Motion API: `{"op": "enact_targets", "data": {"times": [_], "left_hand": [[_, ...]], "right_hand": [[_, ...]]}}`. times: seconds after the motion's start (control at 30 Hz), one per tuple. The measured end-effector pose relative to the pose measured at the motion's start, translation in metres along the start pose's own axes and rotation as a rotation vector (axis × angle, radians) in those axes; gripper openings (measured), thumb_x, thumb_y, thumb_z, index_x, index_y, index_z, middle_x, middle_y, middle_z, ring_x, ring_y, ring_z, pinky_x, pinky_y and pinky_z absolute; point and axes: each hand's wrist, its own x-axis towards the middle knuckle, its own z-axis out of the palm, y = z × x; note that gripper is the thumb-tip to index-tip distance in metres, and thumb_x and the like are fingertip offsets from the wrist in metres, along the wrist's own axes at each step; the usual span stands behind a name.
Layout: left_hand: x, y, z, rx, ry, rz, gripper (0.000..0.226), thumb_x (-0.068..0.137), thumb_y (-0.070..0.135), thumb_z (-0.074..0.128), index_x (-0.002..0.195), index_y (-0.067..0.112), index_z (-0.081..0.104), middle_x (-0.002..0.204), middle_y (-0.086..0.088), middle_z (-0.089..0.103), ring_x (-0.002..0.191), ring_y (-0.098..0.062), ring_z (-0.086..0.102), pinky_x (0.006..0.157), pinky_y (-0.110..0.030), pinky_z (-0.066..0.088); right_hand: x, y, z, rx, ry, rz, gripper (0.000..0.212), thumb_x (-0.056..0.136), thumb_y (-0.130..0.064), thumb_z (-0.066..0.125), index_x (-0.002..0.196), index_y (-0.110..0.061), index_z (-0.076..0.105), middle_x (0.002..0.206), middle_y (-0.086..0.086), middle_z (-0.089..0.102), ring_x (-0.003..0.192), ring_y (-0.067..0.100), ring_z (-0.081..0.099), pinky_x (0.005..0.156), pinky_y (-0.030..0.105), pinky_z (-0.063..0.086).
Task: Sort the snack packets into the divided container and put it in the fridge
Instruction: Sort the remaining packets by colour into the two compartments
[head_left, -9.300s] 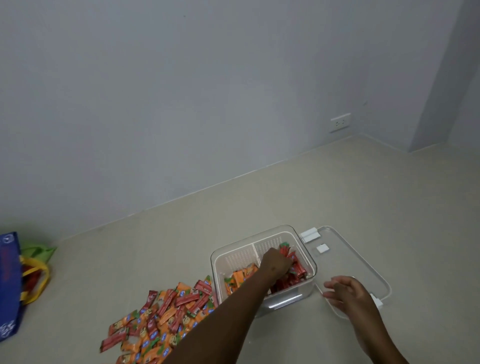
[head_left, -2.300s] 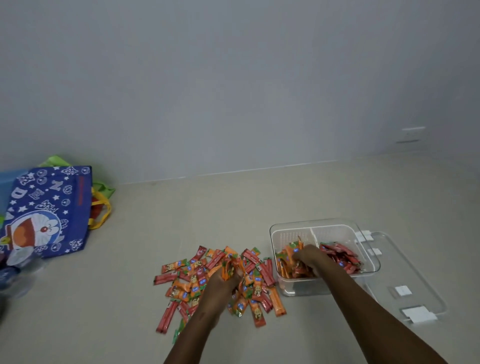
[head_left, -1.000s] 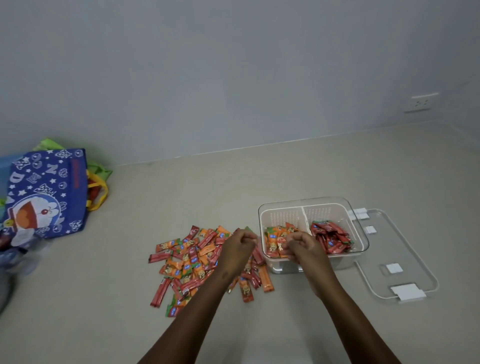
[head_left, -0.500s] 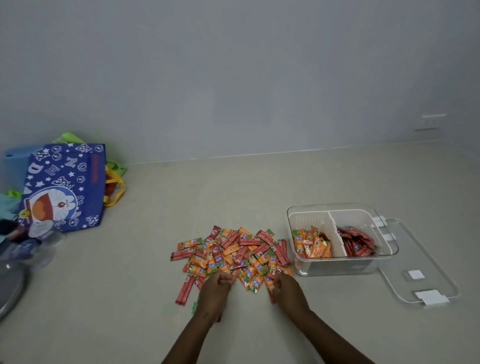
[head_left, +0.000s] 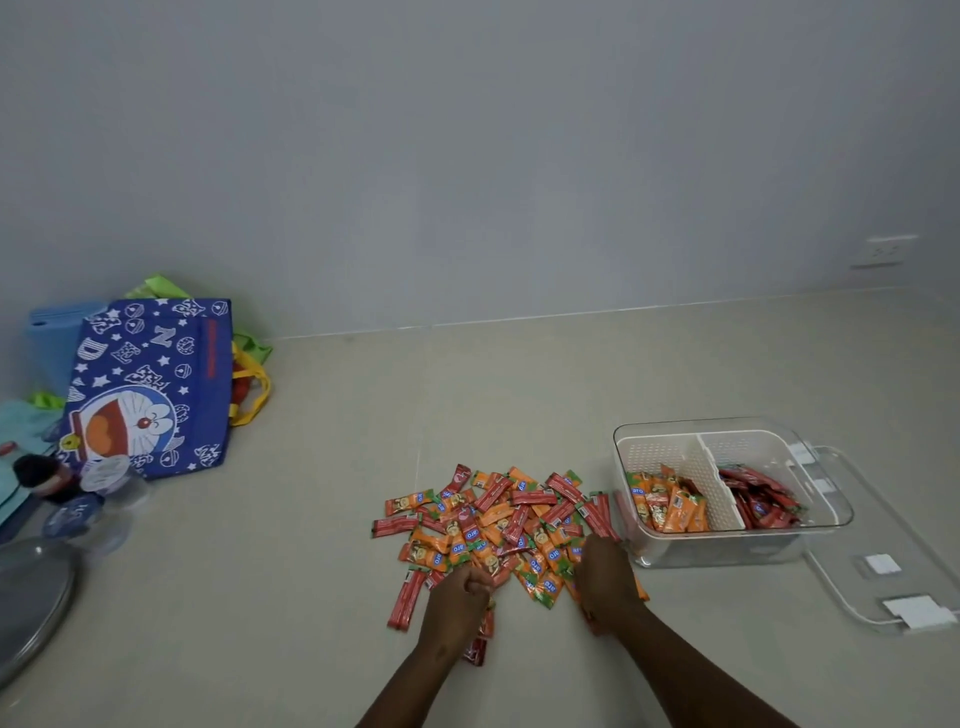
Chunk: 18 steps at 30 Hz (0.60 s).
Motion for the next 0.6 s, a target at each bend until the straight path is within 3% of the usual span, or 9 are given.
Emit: {"op": "enact_targets", "data": {"times": [0.17, 0.23, 0.33, 0.4, 0.5, 0.6], "left_hand": [[0.024, 0.015, 0.021, 0.162, -0.03, 0.182, 0.022, 0.094, 0.014, 0.047, 0.09, 0.022, 0.067, 0.095, 0.006, 0.068, 0.086, -0.009, 0.06, 0.076, -0.027, 0.049], [0.035, 0.026, 0.031, 0.3, -0.052, 0.341, 0.025, 0.093, 0.012, 0.046, 0.096, 0.021, 0.07, 0.101, 0.004, 0.069, 0.09, -0.009, 0.059, 0.079, -0.023, 0.045], [0.06, 0.039, 0.046, 0.536, -0.071, 0.626, 0.031, 0.087, 0.004, 0.051, 0.105, 0.02, 0.07, 0.109, 0.001, 0.069, 0.103, -0.016, 0.058, 0.089, -0.028, 0.045], [0.074, 0.041, 0.054, 0.682, -0.094, 0.728, 0.034, 0.083, 0.001, 0.055, 0.108, 0.021, 0.068, 0.11, 0.001, 0.068, 0.104, -0.018, 0.055, 0.085, -0.032, 0.048], [0.085, 0.036, 0.062, 0.885, -0.126, 0.82, 0.027, 0.083, 0.009, 0.059, 0.106, 0.022, 0.066, 0.106, 0.002, 0.066, 0.101, -0.02, 0.051, 0.079, -0.039, 0.049], [0.088, 0.03, 0.065, 0.912, -0.111, 0.796, 0.02, 0.087, 0.021, 0.059, 0.105, 0.024, 0.067, 0.104, 0.003, 0.063, 0.102, -0.018, 0.05, 0.082, -0.038, 0.044]], "right_hand": [[-0.01, -0.001, -0.012, 0.223, -0.036, 0.089, 0.025, 0.082, -0.004, 0.057, 0.106, -0.004, 0.056, 0.103, 0.01, 0.066, 0.098, 0.026, 0.064, 0.081, 0.028, 0.049], [-0.017, 0.001, -0.016, 0.355, -0.012, 0.106, 0.017, 0.085, -0.006, 0.051, 0.1, -0.011, 0.059, 0.095, 0.005, 0.068, 0.093, 0.023, 0.066, 0.081, 0.032, 0.054], [-0.036, 0.001, -0.032, 0.54, -0.046, 0.174, 0.018, 0.09, -0.009, 0.046, 0.09, -0.022, 0.059, 0.085, -0.001, 0.067, 0.08, 0.017, 0.066, 0.067, 0.031, 0.053], [-0.048, 0.006, -0.042, 0.651, -0.114, 0.262, 0.018, 0.088, -0.008, 0.046, 0.083, -0.019, 0.06, 0.08, 0.002, 0.068, 0.075, 0.019, 0.066, 0.066, 0.033, 0.052], [-0.057, 0.019, -0.05, 0.855, -0.207, 0.38, 0.014, 0.085, -0.003, 0.043, 0.077, -0.007, 0.054, 0.07, 0.011, 0.063, 0.063, 0.024, 0.061, 0.064, 0.042, 0.053], [-0.058, 0.028, -0.054, 1.226, -0.243, 0.449, 0.015, 0.08, 0.006, 0.035, 0.078, -0.002, 0.048, 0.067, 0.017, 0.052, 0.059, 0.027, 0.053, 0.055, 0.035, 0.045]]}}
